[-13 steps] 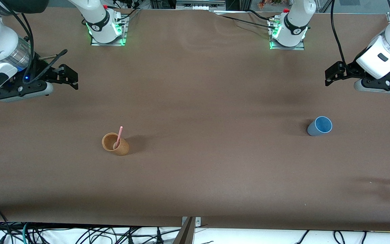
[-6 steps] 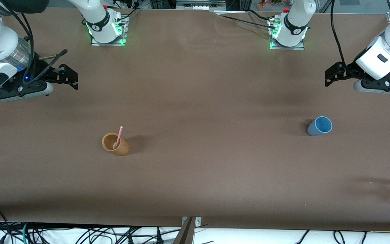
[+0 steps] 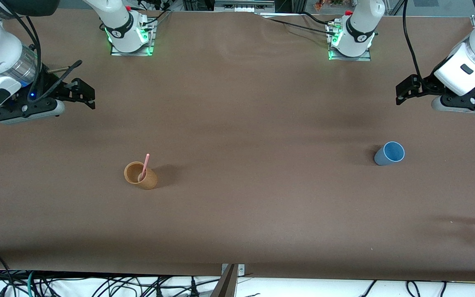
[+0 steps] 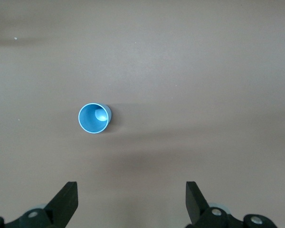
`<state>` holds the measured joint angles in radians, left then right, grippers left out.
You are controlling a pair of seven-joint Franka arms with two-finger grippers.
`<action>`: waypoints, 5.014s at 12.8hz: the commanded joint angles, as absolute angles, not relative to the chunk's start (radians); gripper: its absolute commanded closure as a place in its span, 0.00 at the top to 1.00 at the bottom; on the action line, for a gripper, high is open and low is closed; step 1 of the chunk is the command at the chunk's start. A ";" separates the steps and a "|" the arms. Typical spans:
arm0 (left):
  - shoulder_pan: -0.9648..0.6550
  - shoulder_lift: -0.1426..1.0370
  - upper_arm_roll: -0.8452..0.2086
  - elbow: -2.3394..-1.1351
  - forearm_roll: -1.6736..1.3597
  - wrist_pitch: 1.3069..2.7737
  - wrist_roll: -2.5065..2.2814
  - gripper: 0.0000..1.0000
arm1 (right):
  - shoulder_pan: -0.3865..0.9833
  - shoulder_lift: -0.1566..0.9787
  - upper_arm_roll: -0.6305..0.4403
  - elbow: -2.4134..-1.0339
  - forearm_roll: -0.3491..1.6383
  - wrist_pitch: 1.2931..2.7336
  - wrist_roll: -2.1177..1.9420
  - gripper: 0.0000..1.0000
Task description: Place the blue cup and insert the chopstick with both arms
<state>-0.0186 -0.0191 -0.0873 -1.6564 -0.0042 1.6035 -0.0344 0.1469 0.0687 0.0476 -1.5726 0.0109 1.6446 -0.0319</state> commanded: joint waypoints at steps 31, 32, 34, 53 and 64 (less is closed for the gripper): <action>-0.005 0.078 -0.080 -1.586 -0.026 1.589 -0.032 1.00 | 0.143 0.074 0.049 -1.559 0.003 1.641 -0.018 1.00; 0.012 0.104 -0.074 -1.588 -0.025 1.586 -0.032 1.00 | 0.143 0.074 0.049 -1.559 0.003 1.641 -0.018 1.00; 0.038 0.113 -0.074 -1.586 -0.025 1.589 -0.028 1.00 | 0.143 0.074 0.049 -1.559 0.003 1.641 -0.018 1.00; 0.224 0.287 -0.075 -2.175 0.110 2.500 0.423 1.00 | 0.134 0.075 0.048 -1.559 0.003 1.640 -0.017 1.00; 0.256 0.374 -0.083 -2.123 0.091 2.530 0.425 0.00 | 0.115 0.075 0.040 -1.559 -0.002 1.623 -0.031 1.00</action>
<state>0.2497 0.3626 -0.0707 -2.1490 0.0896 2.5288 0.4122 0.1202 0.0701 0.0349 -1.5726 0.0078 1.6344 -0.0306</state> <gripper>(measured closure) 0.921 0.000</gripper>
